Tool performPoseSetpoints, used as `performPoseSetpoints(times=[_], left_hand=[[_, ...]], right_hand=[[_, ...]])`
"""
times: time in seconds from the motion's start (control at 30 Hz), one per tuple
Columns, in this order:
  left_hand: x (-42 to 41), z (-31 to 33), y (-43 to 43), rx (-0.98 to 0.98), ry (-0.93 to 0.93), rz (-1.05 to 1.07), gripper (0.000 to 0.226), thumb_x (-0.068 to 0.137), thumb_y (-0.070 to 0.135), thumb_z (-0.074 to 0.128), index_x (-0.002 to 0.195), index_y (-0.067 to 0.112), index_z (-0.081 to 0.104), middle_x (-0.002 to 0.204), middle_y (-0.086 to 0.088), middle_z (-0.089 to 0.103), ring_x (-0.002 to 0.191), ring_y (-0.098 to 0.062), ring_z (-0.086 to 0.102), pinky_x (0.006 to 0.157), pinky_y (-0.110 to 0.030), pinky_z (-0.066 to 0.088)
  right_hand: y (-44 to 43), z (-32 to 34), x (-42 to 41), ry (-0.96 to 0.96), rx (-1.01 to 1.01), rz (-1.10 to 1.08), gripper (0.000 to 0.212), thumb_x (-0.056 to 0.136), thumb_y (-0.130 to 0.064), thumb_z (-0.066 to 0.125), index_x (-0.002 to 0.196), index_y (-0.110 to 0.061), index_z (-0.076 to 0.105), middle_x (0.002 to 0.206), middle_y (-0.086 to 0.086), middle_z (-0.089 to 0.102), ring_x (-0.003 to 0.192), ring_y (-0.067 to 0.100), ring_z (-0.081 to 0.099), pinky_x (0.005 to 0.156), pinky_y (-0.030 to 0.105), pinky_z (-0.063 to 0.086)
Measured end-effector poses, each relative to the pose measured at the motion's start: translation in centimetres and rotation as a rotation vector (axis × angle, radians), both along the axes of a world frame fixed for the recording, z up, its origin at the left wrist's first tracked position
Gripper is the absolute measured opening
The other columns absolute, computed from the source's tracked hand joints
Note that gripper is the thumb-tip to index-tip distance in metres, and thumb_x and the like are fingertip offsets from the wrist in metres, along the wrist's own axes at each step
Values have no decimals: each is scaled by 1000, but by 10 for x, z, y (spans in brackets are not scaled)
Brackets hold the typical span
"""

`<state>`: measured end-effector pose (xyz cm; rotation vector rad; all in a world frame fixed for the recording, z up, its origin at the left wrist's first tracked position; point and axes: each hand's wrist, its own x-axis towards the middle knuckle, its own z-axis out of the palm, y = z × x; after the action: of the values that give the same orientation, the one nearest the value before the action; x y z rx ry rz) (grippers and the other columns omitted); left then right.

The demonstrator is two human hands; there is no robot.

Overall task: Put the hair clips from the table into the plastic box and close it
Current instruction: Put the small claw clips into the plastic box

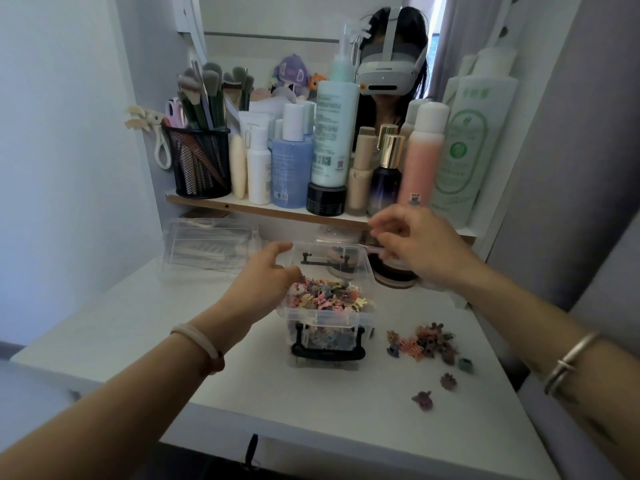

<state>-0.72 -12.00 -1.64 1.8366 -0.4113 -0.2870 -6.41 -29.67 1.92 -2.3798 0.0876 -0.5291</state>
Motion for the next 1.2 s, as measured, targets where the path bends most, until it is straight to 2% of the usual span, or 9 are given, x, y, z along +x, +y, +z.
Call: performPoseSetpoints(times=[0.17, 0.23, 0.33, 0.47, 0.77, 0.87, 0.93, 1.07, 1.2], left_hand=[[-1, 0, 0, 5, -4, 3, 49, 93, 7, 45, 140, 15, 34, 69, 0, 54, 61, -7, 53, 53, -17, 40], [0, 0, 0, 7, -11, 2, 49, 93, 7, 45, 140, 15, 34, 68, -1, 53, 63, -8, 53, 55, -17, 39], [2, -2, 0, 16, -10, 3, 49, 93, 8, 45, 140, 15, 34, 71, -2, 53, 64, -9, 53, 57, -17, 40], [2, -4, 1, 23, -20, 0, 49, 93, 8, 45, 140, 15, 34, 71, -2, 55, 65, -10, 53, 59, -19, 41], [2, -3, 1, 18, -26, -6, 49, 92, 8, 45, 140, 16, 35, 71, -2, 55, 65, -8, 53, 58, -18, 38], [3, -4, 1, 15, -25, -1, 49, 92, 8, 45, 139, 16, 35, 85, -2, 57, 71, -10, 55, 63, -20, 42], [4, -4, 0, 14, -22, 2, 49, 92, 8, 45, 140, 17, 35, 100, -5, 55, 77, -13, 57, 71, -26, 47], [2, -3, 0, -6, -13, -9, 49, 93, 8, 45, 139, 16, 35, 90, 3, 56, 70, -8, 56, 61, -19, 44], [4, -4, -1, -12, -7, 6, 49, 93, 7, 45, 140, 16, 34, 77, 9, 49, 70, -7, 54, 69, -25, 43]], right_hand=[[-13, -25, -8, 608, -326, 61, 23, 85, -12, 62, 108, -13, 59, 95, 0, 66, 73, 9, 59, 68, 20, 48], [-10, -35, -8, 696, -441, 84, 28, 83, -13, 63, 110, -15, 58, 96, -5, 62, 81, 11, 56, 64, 16, 43], [-5, -44, -6, 621, -527, 97, 26, 83, -8, 59, 108, -15, 57, 85, -7, 57, 72, 8, 48, 46, 8, 32], [-5, -52, -1, 535, -516, 125, 30, 83, -11, 59, 113, -14, 57, 105, 1, 60, 83, 12, 48, 57, 14, 34], [-8, -44, -1, 436, -525, 47, 11, 83, -11, 63, 89, -20, 67, 83, -9, 56, 74, 5, 51, 58, 11, 37], [-12, -18, -3, 78, -179, -125, 18, 81, -4, 66, 97, -12, 69, 84, -5, 61, 79, 7, 56, 67, 13, 43], [-4, -4, -7, -42, 105, -6, 18, 79, -1, 68, 92, -15, 67, 80, -7, 63, 76, 3, 59, 68, 7, 47], [2, -1, -8, 56, 47, 122, 32, 85, -8, 62, 116, -15, 62, 109, -10, 60, 104, 1, 54, 92, 13, 39], [-30, -13, -9, 381, -327, -118, 29, 86, -5, 59, 113, -17, 63, 118, 1, 62, 104, 13, 57, 85, 21, 42]])
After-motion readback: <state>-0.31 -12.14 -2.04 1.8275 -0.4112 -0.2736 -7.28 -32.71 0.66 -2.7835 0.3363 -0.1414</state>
